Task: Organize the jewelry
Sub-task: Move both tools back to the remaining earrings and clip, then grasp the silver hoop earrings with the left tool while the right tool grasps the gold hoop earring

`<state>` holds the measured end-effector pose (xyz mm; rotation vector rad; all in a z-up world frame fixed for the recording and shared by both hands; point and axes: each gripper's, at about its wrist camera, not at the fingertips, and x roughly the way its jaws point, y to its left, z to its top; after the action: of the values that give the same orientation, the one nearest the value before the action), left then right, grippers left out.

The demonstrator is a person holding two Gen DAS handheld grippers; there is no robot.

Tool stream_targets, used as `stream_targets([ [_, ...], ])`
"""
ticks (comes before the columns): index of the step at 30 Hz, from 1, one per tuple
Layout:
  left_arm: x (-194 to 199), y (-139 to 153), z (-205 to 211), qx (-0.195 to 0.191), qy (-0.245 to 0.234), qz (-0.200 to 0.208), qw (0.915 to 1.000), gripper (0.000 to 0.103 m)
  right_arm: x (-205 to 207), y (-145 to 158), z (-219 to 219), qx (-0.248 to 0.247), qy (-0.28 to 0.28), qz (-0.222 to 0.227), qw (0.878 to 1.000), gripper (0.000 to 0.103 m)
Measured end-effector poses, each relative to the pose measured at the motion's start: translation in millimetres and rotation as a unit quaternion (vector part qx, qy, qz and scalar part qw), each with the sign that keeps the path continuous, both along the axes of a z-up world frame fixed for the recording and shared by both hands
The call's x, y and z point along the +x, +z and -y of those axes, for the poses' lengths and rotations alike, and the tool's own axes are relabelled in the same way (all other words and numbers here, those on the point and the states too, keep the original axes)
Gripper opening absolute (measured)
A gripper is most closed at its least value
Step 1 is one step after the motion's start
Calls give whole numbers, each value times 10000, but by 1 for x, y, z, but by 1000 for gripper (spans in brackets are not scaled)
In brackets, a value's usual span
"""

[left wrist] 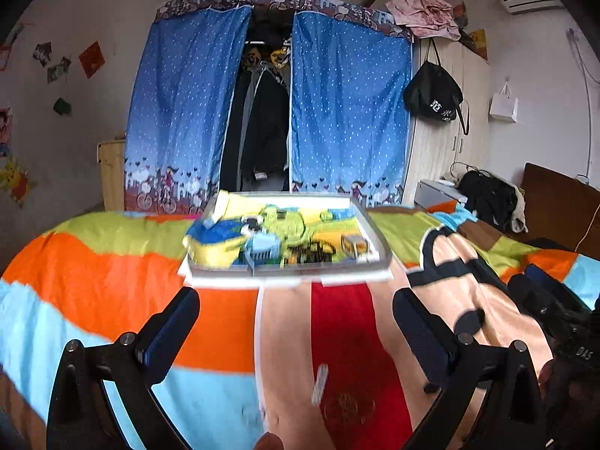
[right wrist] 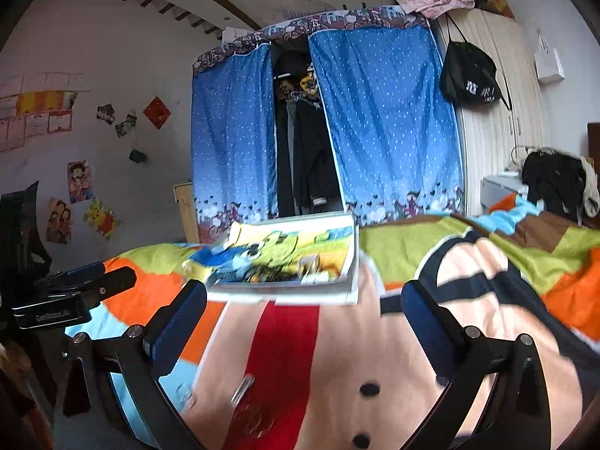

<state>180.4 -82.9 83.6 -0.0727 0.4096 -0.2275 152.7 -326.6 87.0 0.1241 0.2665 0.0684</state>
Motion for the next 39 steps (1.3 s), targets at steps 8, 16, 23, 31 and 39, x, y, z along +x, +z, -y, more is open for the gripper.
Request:
stream_targets([
  [8, -41, -48, -22, 363, -28, -640, 9973, 103, -52, -52, -4, -348, 80, -360, 9987, 102],
  [16, -34, -118, -39, 752, -76, -1664, 9832, 103, -54, -96, -17, -513, 503, -1098, 9913, 102],
  [23, -13, -147, -39, 780, -362, -1912, 9778, 103, -37, -126, -27, -420, 1222, -1704, 9769, 102],
  [31, 16, -160, -29, 923, -807, -1872, 9746, 103, -5, -142, -42, -166, 1836, -1993, 9625, 86],
  [39, 50, -174, -23, 777, -1090, -2041, 9698, 78, 32, -158, -52, 100, 1921, -2394, 9517, 62],
])
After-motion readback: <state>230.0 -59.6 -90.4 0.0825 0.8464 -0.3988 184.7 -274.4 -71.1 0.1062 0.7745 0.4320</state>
